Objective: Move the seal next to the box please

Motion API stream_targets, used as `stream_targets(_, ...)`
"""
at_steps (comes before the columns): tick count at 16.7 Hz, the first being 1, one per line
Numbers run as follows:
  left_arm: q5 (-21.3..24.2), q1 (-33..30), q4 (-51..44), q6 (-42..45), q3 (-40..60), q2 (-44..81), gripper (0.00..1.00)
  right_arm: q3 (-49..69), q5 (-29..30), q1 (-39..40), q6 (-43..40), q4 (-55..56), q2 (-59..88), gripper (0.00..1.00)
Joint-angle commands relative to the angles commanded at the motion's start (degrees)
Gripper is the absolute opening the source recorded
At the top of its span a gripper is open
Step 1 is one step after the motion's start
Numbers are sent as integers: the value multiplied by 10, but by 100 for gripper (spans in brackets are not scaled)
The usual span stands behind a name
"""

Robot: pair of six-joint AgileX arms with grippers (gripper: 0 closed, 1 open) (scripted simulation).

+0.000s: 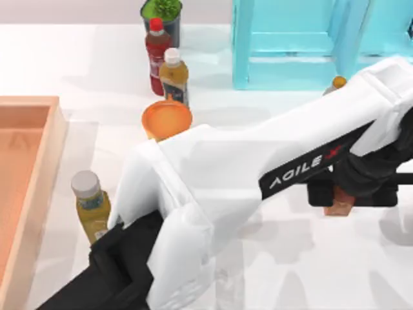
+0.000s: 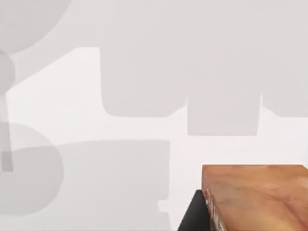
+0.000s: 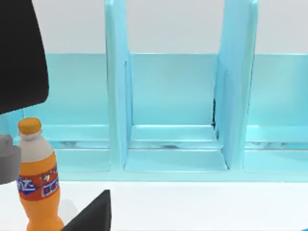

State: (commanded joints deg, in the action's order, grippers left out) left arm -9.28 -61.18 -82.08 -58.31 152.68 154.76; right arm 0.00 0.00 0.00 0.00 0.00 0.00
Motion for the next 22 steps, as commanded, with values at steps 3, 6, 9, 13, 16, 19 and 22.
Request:
stream_targets(3, 0, 0, -4, 0, 4, 0, 0, 0, 0, 0, 0, 0, 0, 100)
stream_targets(6, 2, 6, -1, 8, 1, -8, 0, 0, 0, 0, 0, 0, 0, 100)
stream_targets(9, 20, 45, 3, 59, -30, -63, 0, 0, 0, 0, 0, 0, 0, 100)
stream_targets(13, 50, 137, 5, 175, -144, -194, 0, 0, 0, 0, 0, 0, 0, 100)
stream_targets(16, 63, 224, 13, 271, -273, -301, 0, 0, 0, 0, 0, 0, 0, 100)
stream_targets(19, 64, 311, 36, 355, -410, -395, 0, 0, 0, 0, 0, 0, 0, 100)
stream_targets(22, 64, 383, 79, 412, -533, -467, 0, 0, 0, 0, 0, 0, 0, 100)
